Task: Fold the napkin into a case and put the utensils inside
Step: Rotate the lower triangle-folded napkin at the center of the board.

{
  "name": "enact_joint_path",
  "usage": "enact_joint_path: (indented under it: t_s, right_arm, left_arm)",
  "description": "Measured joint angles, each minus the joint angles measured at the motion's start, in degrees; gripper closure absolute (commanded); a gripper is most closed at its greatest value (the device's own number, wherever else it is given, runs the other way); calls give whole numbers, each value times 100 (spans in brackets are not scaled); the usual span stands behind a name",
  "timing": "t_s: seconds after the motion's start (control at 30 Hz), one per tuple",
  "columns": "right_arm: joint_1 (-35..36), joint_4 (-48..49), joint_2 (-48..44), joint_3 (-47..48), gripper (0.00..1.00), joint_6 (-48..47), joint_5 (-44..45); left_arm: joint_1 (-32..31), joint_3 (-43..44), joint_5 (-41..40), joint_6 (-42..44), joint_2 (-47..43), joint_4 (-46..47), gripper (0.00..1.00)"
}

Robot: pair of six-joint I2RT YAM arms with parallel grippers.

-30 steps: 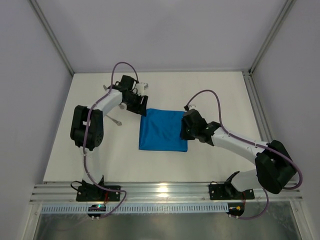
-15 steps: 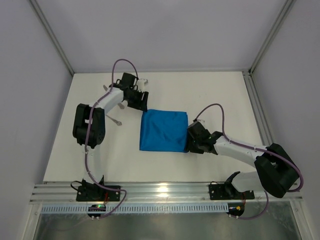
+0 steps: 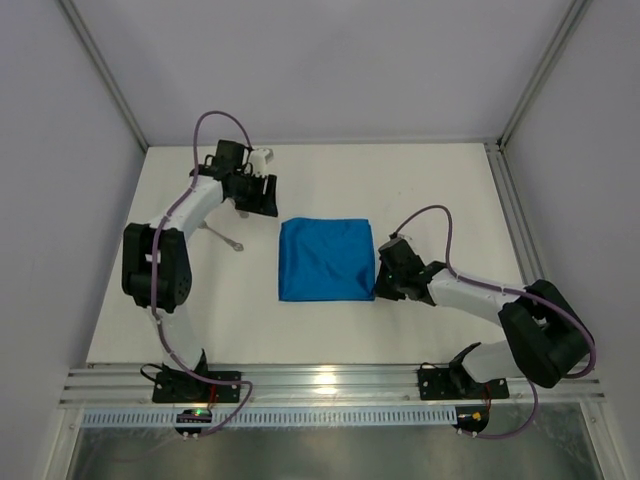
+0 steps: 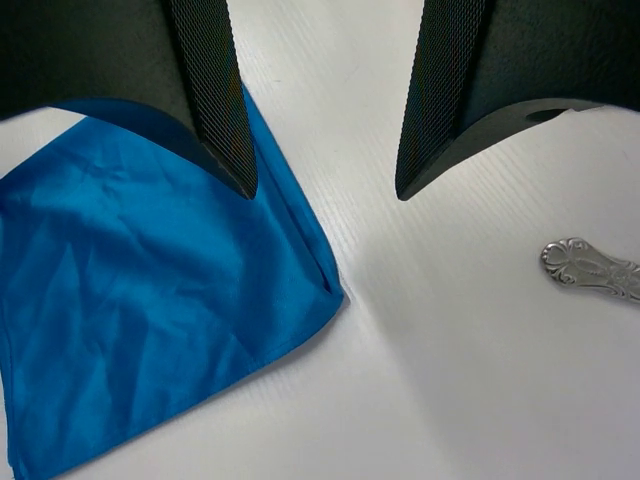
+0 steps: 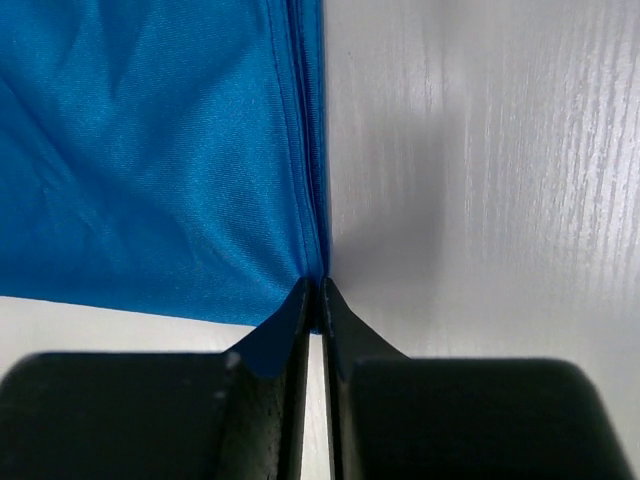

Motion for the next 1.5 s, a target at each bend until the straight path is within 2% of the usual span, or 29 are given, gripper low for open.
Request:
enact_joint_path:
  t_s: [0.27, 0.4, 0.5, 0.63, 0.7, 0.73, 0.77, 0.9, 1.03, 1.2, 1.33, 1.5]
  right_arm:
    - [-562, 192, 79, -7, 96, -138, -315]
    - [-1401, 81, 369, 299, 96, -529, -450]
    - [-1823, -195, 1027, 1084, 89, -999, -295]
    - [-1954, -732, 2308, 2811, 70, -1690, -24]
    - [-1954, -901, 2597, 3353, 63, -1928, 105]
    - [-1954, -968, 2638, 3510, 56, -2020, 179]
    - [-1954, -1045, 2625, 3580, 54, -2105, 254]
    - [-1917, -1331, 2240, 3440, 50, -2186, 474]
    - [-1486, -1355, 1303, 2761, 52, -2046, 577]
    - [-20, -708, 472, 1982, 59, -1650, 321]
    - [560, -398, 501, 1681, 60, -1220, 247]
    - [1123, -74, 841, 1657, 59, -981, 341]
  left_arm:
    - [289, -208, 20, 155, -74, -186, 40]
    - [356, -354, 17, 275, -199, -295, 40]
    - [363, -498, 15, 385, -372, -358, 43]
    - [361, -654, 17, 555, -616, -498, 50]
    - [350, -723, 11, 656, -671, -535, 51]
    - [343, -774, -13, 719, -678, -540, 51]
    - [315, -813, -48, 758, -678, -542, 51]
    - [66, -957, -374, 997, -597, -437, 52]
    - [-275, -953, -599, 1187, -264, -15, 50]
    - [-483, -713, -601, 1169, 260, 186, 56]
    - [-483, -361, -483, 951, 595, 225, 54]
    - [-474, -328, -308, 654, 640, 313, 53]
